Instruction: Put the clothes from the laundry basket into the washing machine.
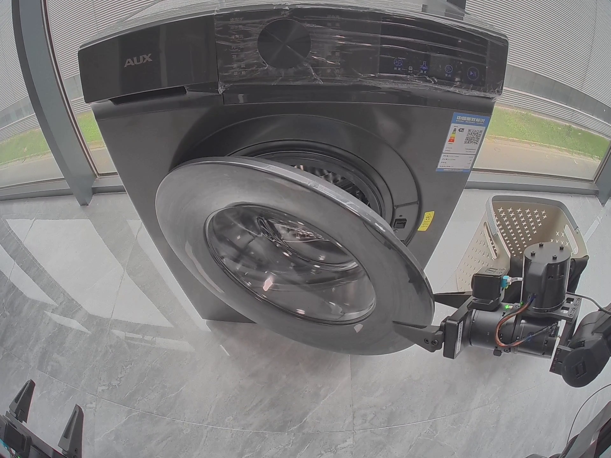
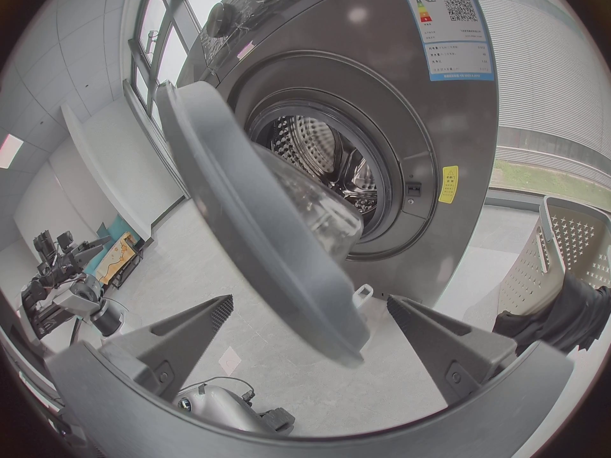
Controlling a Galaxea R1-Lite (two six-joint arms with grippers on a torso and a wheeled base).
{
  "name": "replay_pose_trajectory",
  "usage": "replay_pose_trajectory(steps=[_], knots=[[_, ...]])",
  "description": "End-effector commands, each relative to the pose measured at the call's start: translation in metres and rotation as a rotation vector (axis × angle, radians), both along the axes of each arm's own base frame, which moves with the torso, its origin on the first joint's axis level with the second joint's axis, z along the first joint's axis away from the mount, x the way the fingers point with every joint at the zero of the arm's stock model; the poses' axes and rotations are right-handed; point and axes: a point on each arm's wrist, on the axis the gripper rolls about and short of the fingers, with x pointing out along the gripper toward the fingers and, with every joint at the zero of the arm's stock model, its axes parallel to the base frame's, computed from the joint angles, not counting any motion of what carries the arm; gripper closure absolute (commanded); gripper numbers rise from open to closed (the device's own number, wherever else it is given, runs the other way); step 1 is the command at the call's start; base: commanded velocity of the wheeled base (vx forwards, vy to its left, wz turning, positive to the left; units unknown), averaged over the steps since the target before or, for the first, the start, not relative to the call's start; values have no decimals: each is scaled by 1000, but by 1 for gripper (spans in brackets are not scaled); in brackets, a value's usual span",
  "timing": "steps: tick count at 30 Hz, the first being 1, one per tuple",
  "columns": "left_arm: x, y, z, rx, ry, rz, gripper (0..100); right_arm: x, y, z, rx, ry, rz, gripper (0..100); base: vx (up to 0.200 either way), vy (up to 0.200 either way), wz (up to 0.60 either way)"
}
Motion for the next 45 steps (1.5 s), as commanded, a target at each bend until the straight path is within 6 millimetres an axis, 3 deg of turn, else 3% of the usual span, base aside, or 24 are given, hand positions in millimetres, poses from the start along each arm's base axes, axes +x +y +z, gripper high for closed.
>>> replay_pose_trajectory(steps=[1,8,15,22,28,31,32,35,39,45], knots=[[0,0,-5,0,1,0,0,7,4,1,2,-7,-2,0,0,0,0],[0,0,-5,-1,-1,0,0,14,14,-12,-4,-2,19,0,-200,0,0],[0,0,-5,0,-1,0,0,0,18,-19,-23,4,34,0,0,0,0],[0,0,-5,0,-2,0,0,-34,22,-4,28,-65,121,0,0,0,0],[0,0,-5,0,-1,0,0,-46,10,15,73,-127,111,0,0,0,0],[0,0,-5,0,-1,0,0,-42,5,26,112,-156,75,0,0,0,0],[0,0,-5,0,-2,0,0,-36,-2,40,166,-186,35,0,0,0,0],[0,0,-5,0,-1,-2,0,-29,-11,55,209,-211,-21,0,0,0,0],[0,0,-5,0,-1,0,0,-16,-24,48,159,-159,-111,0,0,0,0],[0,0,-5,0,-1,0,0,15,-25,12,85,-42,-188,0,0,0,0]])
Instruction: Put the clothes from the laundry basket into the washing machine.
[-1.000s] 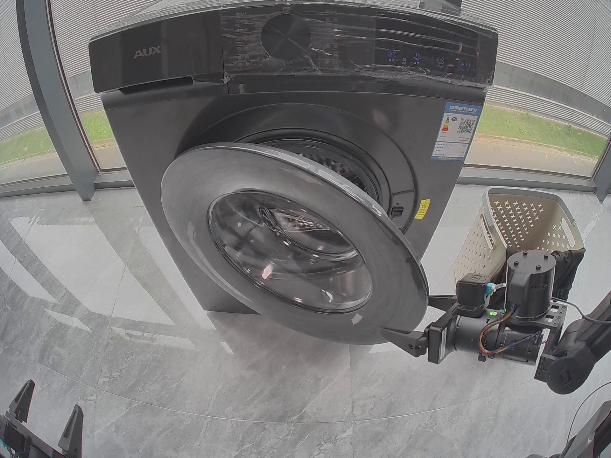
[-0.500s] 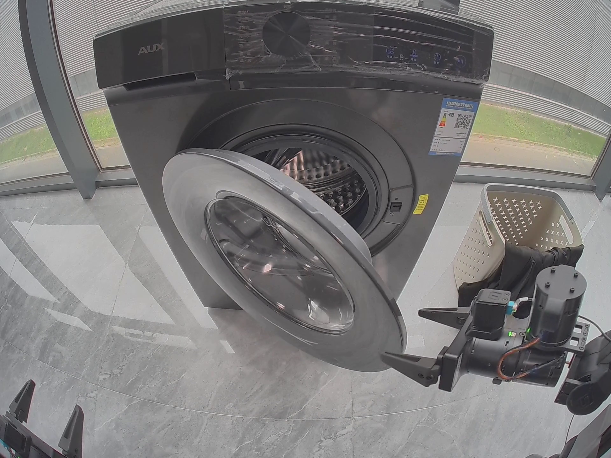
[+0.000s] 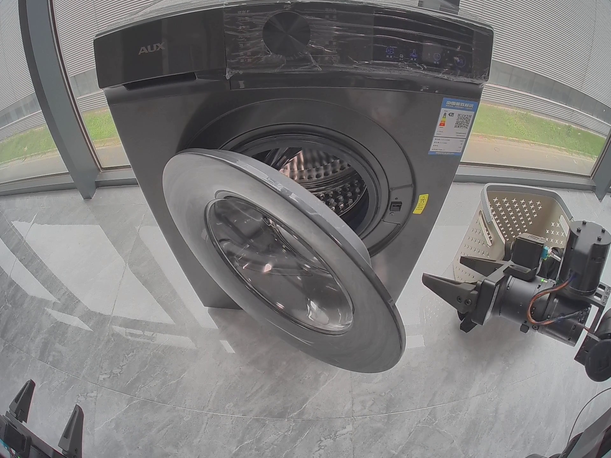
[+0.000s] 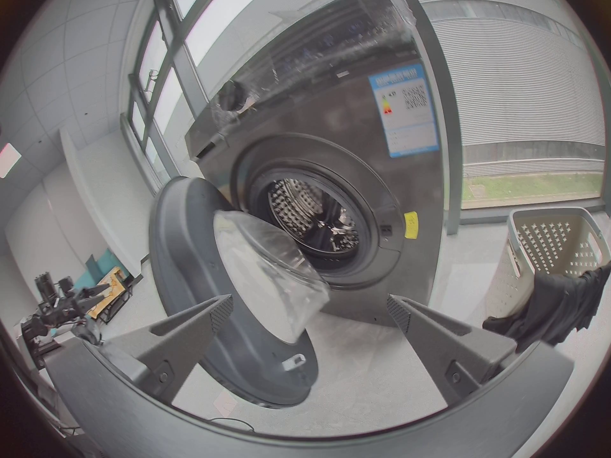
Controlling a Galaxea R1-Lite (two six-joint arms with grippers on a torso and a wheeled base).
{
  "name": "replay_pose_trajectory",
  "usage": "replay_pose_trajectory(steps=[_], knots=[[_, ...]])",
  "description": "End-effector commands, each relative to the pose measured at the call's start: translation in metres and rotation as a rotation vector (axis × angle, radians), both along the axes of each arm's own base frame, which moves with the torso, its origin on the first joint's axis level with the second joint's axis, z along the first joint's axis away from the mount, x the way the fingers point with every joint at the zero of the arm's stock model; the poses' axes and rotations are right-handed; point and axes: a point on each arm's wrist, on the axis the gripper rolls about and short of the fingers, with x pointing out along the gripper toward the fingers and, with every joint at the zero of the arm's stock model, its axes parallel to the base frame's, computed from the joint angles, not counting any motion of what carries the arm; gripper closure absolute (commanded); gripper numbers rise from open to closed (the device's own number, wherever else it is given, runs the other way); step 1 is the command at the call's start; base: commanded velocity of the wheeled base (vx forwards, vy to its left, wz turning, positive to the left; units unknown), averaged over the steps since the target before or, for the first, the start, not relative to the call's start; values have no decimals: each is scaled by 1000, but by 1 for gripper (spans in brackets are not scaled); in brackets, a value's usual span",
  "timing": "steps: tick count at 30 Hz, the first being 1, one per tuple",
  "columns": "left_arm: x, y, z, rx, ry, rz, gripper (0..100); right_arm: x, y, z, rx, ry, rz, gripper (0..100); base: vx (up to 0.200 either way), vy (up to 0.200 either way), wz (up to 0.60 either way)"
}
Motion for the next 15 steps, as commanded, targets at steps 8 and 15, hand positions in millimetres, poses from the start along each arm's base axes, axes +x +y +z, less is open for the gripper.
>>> replay_pose_trajectory(steps=[8,15], knots=[[0,0,-5,0,-1,-1,0,24,14,-59,-134,167,2,0,0,0,0],[0,0,-5,0,-1,0,0,0,38,-69,-167,204,127,0,0,0,0]])
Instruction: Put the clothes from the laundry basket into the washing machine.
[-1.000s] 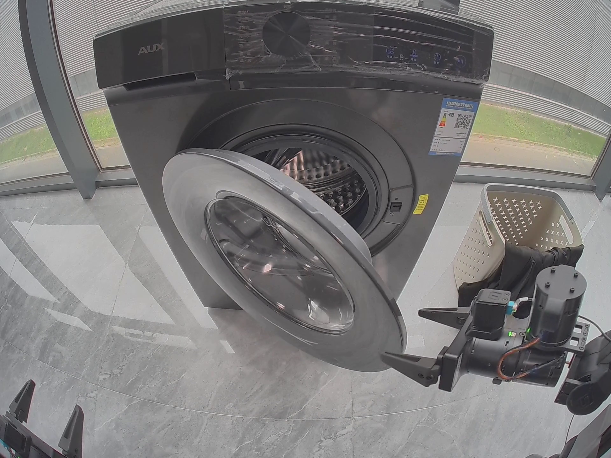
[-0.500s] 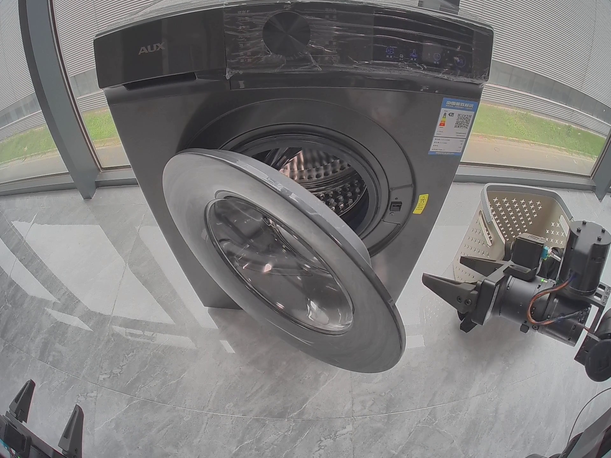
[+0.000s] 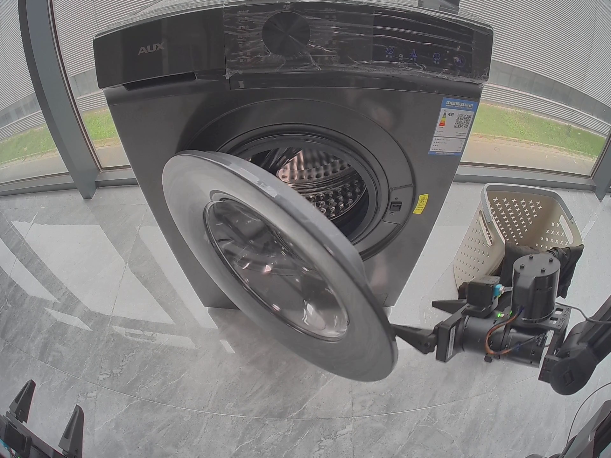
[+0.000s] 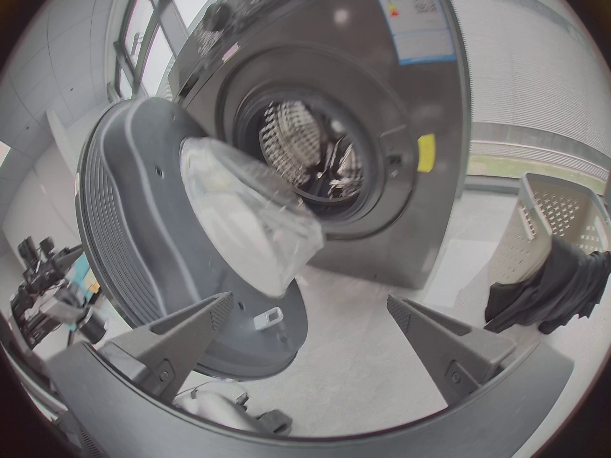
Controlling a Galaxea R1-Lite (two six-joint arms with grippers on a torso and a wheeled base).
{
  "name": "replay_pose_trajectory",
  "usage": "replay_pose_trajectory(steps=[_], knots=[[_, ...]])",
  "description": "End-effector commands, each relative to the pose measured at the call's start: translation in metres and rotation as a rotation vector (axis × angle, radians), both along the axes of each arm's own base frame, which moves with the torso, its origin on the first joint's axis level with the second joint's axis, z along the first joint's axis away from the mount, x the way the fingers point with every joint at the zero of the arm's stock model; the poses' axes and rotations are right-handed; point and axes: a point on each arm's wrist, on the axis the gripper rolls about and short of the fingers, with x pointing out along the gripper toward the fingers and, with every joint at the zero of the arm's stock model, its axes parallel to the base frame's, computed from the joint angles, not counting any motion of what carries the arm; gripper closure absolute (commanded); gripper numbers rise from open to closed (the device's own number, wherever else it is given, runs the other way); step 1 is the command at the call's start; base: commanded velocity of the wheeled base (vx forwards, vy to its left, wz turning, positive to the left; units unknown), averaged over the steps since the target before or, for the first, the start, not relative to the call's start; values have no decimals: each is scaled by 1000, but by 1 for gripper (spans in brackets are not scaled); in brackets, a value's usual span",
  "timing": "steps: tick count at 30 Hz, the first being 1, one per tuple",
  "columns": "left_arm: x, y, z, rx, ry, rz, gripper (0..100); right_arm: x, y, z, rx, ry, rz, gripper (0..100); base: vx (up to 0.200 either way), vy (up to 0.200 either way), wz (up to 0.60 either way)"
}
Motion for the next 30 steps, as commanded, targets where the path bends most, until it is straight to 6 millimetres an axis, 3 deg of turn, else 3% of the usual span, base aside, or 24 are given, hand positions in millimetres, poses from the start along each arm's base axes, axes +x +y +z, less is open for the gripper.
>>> replay_pose_trajectory(steps=[1,3,9,14,15,23,30], knots=[[0,0,-5,0,-2,1,0,-15,14,-13,-29,50,82,0,0,0,0],[0,0,-5,0,-2,3,0,-26,19,-8,-14,32,120,0,0,0,0],[0,0,-5,0,-3,1,0,-18,22,-1,5,4,109,0,0,0,0],[0,0,-5,0,-2,0,0,6,30,-8,-10,0,4,0,0,0,0],[0,0,-5,0,0,1,0,20,34,-12,-18,-3,-38,0,0,0,0],[0,0,-5,0,0,0,0,55,48,-37,-29,35,-82,0,0,0,0],[0,0,-5,0,0,0,0,92,59,-44,-13,-8,-128,0,0,0,0]])
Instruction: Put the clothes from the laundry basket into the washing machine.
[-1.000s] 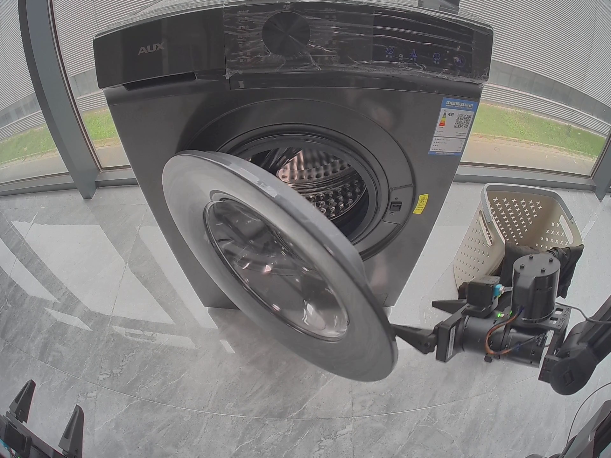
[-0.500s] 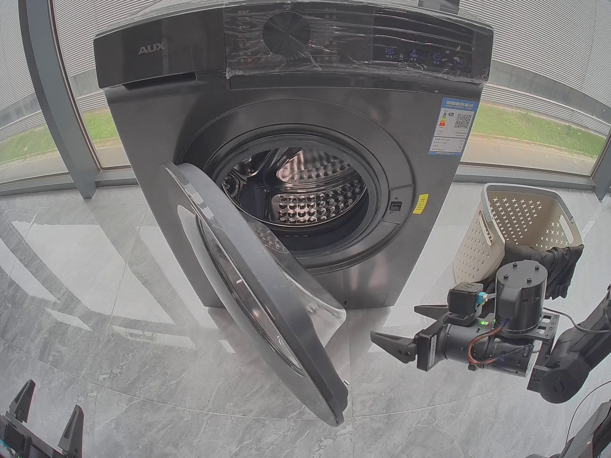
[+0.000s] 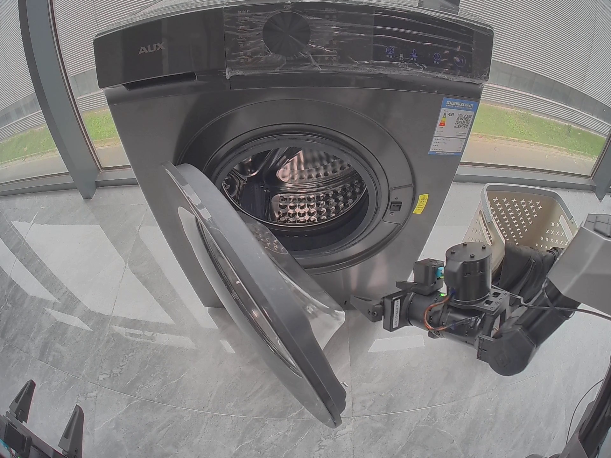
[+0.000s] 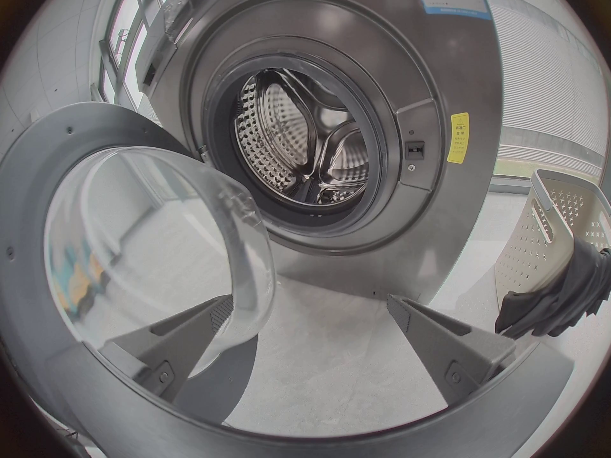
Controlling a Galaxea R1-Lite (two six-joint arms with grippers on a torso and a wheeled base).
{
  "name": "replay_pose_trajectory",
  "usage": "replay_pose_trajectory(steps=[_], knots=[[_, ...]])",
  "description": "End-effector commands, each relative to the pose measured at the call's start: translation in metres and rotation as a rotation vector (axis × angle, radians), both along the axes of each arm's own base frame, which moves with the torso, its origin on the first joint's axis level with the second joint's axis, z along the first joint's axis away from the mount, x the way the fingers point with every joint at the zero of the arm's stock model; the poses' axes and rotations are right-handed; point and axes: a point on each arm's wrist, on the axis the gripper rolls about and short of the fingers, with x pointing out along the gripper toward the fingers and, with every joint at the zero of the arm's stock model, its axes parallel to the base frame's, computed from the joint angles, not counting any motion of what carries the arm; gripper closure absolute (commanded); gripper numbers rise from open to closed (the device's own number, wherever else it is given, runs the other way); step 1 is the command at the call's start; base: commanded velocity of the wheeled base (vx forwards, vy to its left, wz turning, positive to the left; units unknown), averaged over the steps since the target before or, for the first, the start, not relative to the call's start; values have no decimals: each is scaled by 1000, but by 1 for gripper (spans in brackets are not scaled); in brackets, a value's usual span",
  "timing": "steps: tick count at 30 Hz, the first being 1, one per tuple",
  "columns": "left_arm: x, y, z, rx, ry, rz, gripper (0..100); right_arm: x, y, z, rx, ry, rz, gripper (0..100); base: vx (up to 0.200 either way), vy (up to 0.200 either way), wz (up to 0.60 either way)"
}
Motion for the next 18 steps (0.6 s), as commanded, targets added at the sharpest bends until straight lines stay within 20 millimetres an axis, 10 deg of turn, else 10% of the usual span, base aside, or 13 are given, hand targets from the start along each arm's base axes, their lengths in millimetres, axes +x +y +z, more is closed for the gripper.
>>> replay_pose_trajectory(steps=[1,18], knots=[[0,0,-5,0,0,0,0,32,11,-21,-15,8,-33,0,0,0,0],[0,0,-5,0,0,0,0,8,30,-36,-2,15,104,0,0,0,0]])
